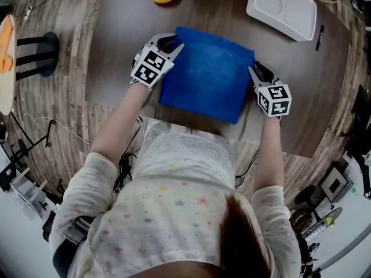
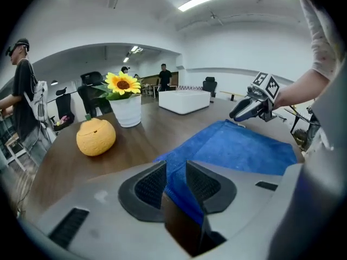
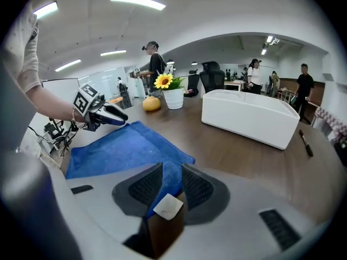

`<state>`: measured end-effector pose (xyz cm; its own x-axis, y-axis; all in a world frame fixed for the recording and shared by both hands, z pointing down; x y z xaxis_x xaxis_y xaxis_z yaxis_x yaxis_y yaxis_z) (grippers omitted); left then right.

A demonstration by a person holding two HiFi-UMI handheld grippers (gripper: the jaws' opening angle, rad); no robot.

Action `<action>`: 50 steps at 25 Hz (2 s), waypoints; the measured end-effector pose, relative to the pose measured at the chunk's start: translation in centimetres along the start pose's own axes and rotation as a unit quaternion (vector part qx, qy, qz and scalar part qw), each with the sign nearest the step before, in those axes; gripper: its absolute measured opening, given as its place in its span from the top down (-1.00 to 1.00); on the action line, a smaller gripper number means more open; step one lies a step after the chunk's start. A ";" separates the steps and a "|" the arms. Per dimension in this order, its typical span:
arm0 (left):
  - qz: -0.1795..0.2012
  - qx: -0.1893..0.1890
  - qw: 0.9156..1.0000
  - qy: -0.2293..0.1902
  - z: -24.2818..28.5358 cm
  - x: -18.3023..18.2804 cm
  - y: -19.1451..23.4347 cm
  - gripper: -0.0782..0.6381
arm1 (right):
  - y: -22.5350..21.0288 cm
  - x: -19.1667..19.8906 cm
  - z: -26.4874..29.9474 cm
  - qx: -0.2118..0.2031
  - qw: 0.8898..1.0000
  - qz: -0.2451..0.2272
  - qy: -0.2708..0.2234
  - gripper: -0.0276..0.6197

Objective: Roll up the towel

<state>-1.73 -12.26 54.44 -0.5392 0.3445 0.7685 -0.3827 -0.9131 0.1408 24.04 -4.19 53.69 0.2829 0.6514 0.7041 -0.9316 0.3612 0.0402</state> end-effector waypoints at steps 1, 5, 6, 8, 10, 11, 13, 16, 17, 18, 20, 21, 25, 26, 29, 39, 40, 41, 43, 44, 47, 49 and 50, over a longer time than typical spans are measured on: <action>-0.001 0.005 1.000 0.009 0.2 0.4 0.1 0.48 | 0.0 0.2 0.1 0.000 1.000 0.003 0.003 0.56; -0.026 0.028 0.999 0.014 0.7 1.0 0.5 0.38 | 0.0 0.6 0.6 0.000 1.000 0.007 0.013 0.55; -0.030 0.032 0.999 0.014 0.8 0.9 0.6 0.38 | 0.0 0.6 0.7 0.001 1.000 0.006 0.014 0.55; -0.026 0.037 0.999 0.023 1.0 0.9 0.5 0.38 | -0.1 0.5 0.9 0.007 1.000 0.005 0.015 0.56; -0.015 0.036 0.999 0.037 1.3 0.9 0.4 0.38 | -0.4 0.3 0.9 0.016 1.000 0.007 0.014 0.56; -0.011 0.036 0.999 0.040 1.3 0.9 0.3 0.38 | -0.5 0.3 1.0 0.020 1.000 0.009 0.013 0.56; -0.009 0.036 0.998 0.041 1.5 0.8 0.1 0.38 | -1.0 0.3 1.1 0.029 0.999 0.013 0.013 0.55; -0.009 0.036 0.998 0.041 1.6 0.7 0.0 0.38 | -1.6 0.3 1.4 0.036 0.999 0.017 0.016 0.56; -0.009 0.037 0.998 0.043 1.7 0.8 -0.1 0.38 | -1.6 0.4 1.5 0.034 0.999 0.018 0.020 0.61; -0.008 0.040 0.998 0.045 1.7 0.9 -0.1 0.38 | -1.6 0.4 1.7 0.033 0.999 0.018 0.024 0.67; -0.006 0.043 0.998 0.047 1.8 1.0 -0.2 0.41 | -1.5 0.6 1.7 0.030 0.999 0.018 0.029 0.73; -0.003 0.042 0.998 0.047 1.8 1.0 -0.2 0.43 | -1.4 0.6 1.6 0.029 0.999 0.019 0.029 0.80; 0.021 0.030 0.998 0.052 1.6 1.0 -0.4 0.60 | -1.0 0.3 1.0 0.025 0.999 0.013 0.021 0.83; 0.021 0.029 0.998 0.050 1.5 0.9 -0.4 0.60 | -0.9 0.1 0.8 0.026 0.999 0.009 0.018 0.83; 0.015 0.026 0.999 0.039 1.0 0.3 -0.5 0.69 | -0.8 -0.2 -0.1 0.026 1.000 -0.003 0.011 0.84; 0.038 -0.001 0.999 -0.011 -4.0 -2.8 -0.7 0.73 | -0.6 -4.0 -4.1 0.014 0.999 -0.013 -0.042 0.85; 0.043 -0.012 0.999 -0.016 -4.4 -3.4 -0.3 0.73 | -0.8 -4.5 -4.1 0.016 0.999 -0.014 -0.047 0.85; 0.047 -0.023 0.998 -0.021 -4.6 -3.8 0.2 0.73 | -1.0 -4.9 -4.0 0.017 0.998 -0.014 -0.051 0.85; 0.041 -0.038 0.998 -0.024 -4.4 -4.3 1.4 0.73 | -1.4 -5.2 -3.1 0.021 0.999 -0.013 -0.048 0.85; 0.033 -0.038 0.999 -0.017 -3.9 -4.1 1.9 0.73 | -1.6 -5.1 -2.4 0.023 0.999 -0.012 -0.041 0.85; 0.013 -0.028 0.999 0.012 -1.2 -2.8 3.1 0.73 | -2.0 -3.8 0.1 0.036 0.999 -0.014 -0.008 0.85; 0.007 -0.023 1.000 0.020 0.4 -2.1 3.4 0.73 | -2.3 -2.8 1.2 0.055 0.998 -0.023 0.011 0.83; 0.006 -0.022 1.000 0.020 0.8 -1.9 3.5 0.70 | -2.4 -2.5 1.4 0.065 0.997 -0.026 0.017 0.80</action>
<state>-1.43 -16.31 53.95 -0.5725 0.3434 0.7445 -0.4093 -0.9065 0.1035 25.28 -7.67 52.80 0.3377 0.6563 0.6747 -0.9363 0.3078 0.1693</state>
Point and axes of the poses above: the fingertips, and each gripper's own axes: z forward along the fingers, y to its left, x out of its underside, the point moved 2 cm from there along -z, backward along the fingers, and after that the axes turned 11 degrees about x, right-handed, at the moved point
